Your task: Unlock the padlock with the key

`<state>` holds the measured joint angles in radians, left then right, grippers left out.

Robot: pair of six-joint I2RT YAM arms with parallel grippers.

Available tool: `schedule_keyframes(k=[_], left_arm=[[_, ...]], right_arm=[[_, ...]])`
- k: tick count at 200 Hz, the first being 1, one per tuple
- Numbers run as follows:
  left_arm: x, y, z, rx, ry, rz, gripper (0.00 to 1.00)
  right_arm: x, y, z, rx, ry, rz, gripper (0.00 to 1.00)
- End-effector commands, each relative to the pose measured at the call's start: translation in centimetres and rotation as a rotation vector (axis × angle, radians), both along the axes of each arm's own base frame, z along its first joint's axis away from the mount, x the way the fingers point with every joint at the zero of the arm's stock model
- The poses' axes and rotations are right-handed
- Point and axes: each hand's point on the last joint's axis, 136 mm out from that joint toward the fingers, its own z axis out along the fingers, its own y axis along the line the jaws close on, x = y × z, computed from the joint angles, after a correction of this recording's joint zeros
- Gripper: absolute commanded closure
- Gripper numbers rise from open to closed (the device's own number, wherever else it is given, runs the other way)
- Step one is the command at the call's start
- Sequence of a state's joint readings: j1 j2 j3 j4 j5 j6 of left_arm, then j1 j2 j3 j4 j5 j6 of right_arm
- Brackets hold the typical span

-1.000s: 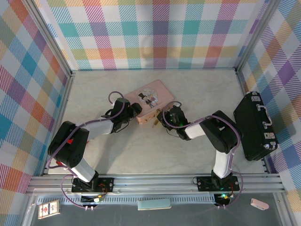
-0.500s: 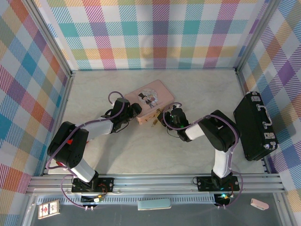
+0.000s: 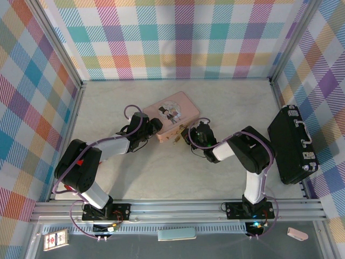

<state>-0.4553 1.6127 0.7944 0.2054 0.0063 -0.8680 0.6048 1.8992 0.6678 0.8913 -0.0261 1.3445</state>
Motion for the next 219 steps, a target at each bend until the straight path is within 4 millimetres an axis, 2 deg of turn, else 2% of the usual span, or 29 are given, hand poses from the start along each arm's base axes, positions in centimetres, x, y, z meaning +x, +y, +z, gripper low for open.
schedule_keyframes(k=[1, 37, 88, 135, 169, 195, 219], left_arm=[[-4.6, 2.0, -6.3, 0.136, 0.24, 0.001, 0.3], [-4.6, 1.8, -6.3, 0.141, 0.242, -0.004, 0.3], [-4.4, 1.8, -6.1, 0.148, 0.238, -0.007, 0.3], [-3.4, 1.4, -4.8, 0.157, 0.203, -0.048, 0.28], [-2.6, 1.2, -2.2, 0.166, 0.164, -0.103, 0.26], [-2.9, 1.5, 1.2, 0.195, 0.119, -0.131, 0.22], [-4.1, 2.6, 4.4, 0.227, 0.05, -0.149, 0.2]], right_arm=[[2.5, -2.1, 1.4, 0.082, -0.011, -0.189, 1.0], [2.7, -3.0, 1.8, 0.095, -0.001, -0.255, 1.0], [2.5, -3.4, 1.8, 0.073, -0.003, -0.258, 1.0], [1.7, -4.9, 2.7, -0.033, -0.03, -0.232, 1.0], [0.0, -7.1, 3.6, -0.178, -0.042, -0.172, 1.0], [-1.8, -8.0, 5.0, -0.315, -0.085, -0.074, 1.0], [-3.8, -8.5, 6.4, -0.441, -0.123, 0.045, 1.0]])
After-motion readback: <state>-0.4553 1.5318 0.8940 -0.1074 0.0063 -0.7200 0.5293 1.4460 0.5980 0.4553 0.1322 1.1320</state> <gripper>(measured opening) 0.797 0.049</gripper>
